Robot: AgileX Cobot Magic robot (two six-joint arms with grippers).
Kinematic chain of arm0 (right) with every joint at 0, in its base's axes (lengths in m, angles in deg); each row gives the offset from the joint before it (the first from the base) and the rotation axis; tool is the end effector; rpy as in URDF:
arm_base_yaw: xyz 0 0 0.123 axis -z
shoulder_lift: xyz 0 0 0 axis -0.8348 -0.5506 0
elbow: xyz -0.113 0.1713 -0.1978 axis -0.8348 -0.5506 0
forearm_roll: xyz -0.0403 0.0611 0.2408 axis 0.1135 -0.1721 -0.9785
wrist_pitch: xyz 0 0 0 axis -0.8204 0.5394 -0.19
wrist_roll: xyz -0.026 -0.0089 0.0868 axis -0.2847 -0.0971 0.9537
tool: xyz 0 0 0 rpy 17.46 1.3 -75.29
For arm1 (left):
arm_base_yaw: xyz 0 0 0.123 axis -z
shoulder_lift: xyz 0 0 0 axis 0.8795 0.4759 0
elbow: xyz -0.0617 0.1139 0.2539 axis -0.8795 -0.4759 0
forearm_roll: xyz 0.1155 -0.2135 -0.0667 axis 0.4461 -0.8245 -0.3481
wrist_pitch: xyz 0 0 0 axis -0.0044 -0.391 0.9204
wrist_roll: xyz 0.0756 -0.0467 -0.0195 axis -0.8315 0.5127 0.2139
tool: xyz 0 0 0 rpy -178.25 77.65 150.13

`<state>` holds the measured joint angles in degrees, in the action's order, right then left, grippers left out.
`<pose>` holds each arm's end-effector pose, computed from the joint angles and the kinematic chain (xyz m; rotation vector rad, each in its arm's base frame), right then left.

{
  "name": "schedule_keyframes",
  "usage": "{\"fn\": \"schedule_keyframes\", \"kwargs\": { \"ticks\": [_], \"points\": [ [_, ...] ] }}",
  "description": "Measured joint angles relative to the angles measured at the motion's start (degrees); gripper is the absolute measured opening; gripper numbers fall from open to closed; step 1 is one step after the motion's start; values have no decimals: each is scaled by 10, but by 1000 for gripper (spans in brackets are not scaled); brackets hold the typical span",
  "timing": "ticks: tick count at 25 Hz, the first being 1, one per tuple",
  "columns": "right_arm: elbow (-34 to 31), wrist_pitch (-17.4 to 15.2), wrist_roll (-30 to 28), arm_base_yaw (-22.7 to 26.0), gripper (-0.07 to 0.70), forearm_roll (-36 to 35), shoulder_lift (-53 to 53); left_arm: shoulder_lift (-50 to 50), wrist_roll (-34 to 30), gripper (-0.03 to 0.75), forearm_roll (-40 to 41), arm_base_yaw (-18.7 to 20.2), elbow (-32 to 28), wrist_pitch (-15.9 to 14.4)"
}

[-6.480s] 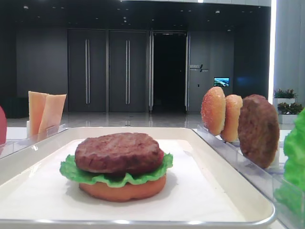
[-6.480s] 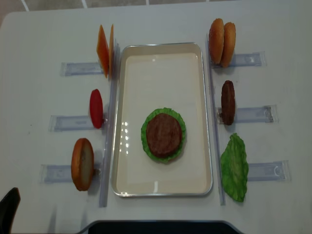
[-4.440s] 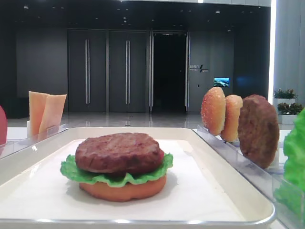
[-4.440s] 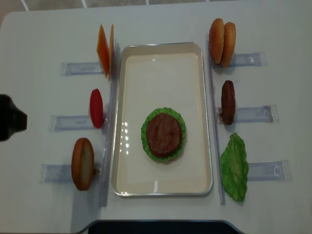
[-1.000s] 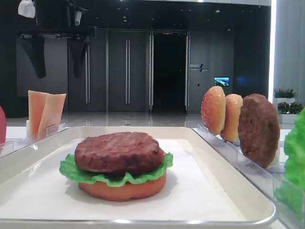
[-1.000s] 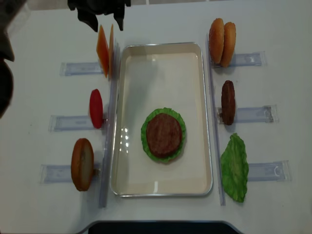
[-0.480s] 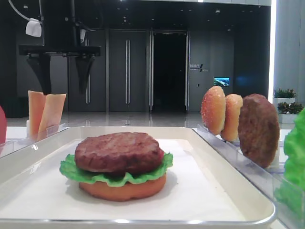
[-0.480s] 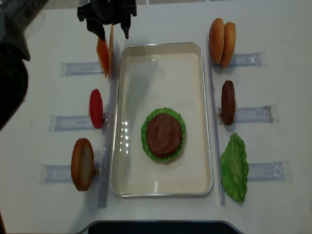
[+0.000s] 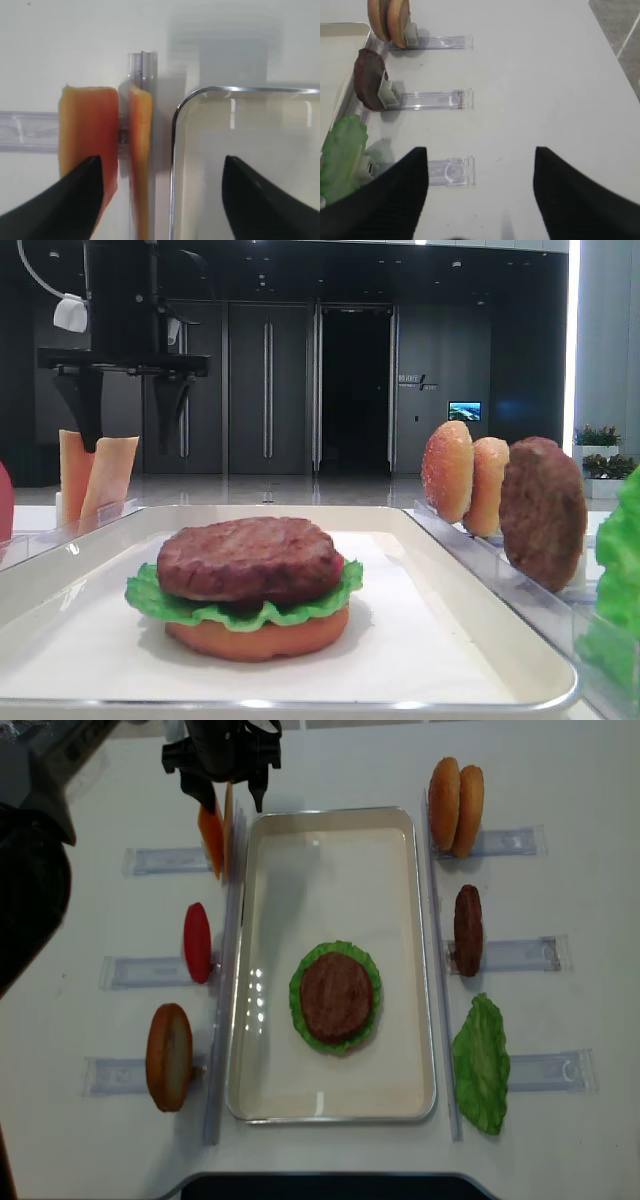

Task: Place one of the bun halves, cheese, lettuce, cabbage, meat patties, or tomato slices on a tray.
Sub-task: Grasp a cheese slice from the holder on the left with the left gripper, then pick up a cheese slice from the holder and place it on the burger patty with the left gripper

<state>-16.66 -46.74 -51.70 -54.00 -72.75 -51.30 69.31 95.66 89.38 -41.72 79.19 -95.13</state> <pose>-0.0090 0.0084 0.2707 -0.0572 2.1109 0.0365 0.4421 -0.1440 0.2229 -0.0649 2.8458 0.0915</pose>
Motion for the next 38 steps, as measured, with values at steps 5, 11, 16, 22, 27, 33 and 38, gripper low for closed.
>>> {"fn": "schedule_keyframes", "kwargs": {
  "ticks": [5,11,16,22,27,33,38],
  "points": [
    [0,0,0,0,461,0,0,6,-8,508,1,-5,0,-20],
    [0,0,0,0,461,0,0,12,-21,446,3,-5,0,-24],
    [0,0,0,0,461,0,0,14,-22,324,19,-5,0,-24],
    [0,0,0,0,461,0,0,14,-33,77,29,-5,0,-29],
    [0,0,0,0,461,0,0,14,-47,34,37,-5,1,-39],
    [0,0,0,0,461,0,0,14,-50,34,39,-5,1,-42],
    [0,0,0,0,461,0,0,6,-48,34,37,-5,5,-44]
  ]
}}
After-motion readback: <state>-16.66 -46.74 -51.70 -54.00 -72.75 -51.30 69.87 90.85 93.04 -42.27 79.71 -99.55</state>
